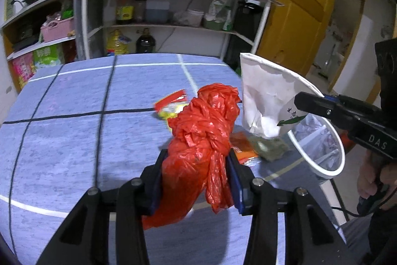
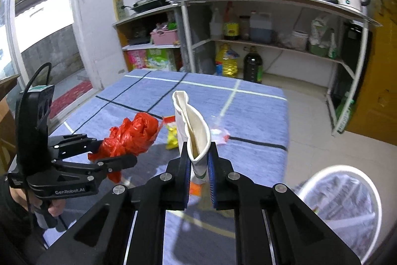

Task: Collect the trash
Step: 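Carry the red bag and paper cup over the trash bin and open both grippers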

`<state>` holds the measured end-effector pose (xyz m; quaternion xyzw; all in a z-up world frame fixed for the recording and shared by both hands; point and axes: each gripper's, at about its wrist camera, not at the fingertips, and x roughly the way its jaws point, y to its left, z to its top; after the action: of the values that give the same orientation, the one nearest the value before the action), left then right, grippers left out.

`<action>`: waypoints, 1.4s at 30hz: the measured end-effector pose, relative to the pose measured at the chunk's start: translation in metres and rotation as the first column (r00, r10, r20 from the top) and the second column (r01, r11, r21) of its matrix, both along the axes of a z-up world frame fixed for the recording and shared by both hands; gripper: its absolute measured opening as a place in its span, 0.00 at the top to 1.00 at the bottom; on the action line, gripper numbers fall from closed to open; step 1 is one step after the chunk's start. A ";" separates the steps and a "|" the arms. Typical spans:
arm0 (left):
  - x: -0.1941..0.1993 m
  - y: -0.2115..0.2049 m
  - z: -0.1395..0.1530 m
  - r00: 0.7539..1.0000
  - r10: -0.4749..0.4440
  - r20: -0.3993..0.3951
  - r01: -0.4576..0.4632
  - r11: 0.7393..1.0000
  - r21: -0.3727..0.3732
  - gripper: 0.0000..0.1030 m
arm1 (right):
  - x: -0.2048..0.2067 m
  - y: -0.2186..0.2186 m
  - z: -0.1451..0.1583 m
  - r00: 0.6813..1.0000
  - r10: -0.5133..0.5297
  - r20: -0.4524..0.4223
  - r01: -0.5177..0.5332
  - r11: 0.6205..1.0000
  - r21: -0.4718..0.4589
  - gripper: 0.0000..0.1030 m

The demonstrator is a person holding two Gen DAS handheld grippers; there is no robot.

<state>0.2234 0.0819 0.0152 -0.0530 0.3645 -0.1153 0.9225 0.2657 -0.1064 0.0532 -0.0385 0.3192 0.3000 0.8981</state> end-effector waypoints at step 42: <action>0.056 -0.251 -0.018 0.954 -0.290 -0.073 0.286 0.957 -0.055 0.50 | -0.033 -0.246 -0.041 0.877 -0.469 -0.107 0.467 0.883 -0.039 0.82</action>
<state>0.2790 -0.1688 -0.0024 -0.0240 0.4027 -0.2541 0.8790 0.2330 -0.3523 0.0119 0.0515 0.3712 0.0739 0.9242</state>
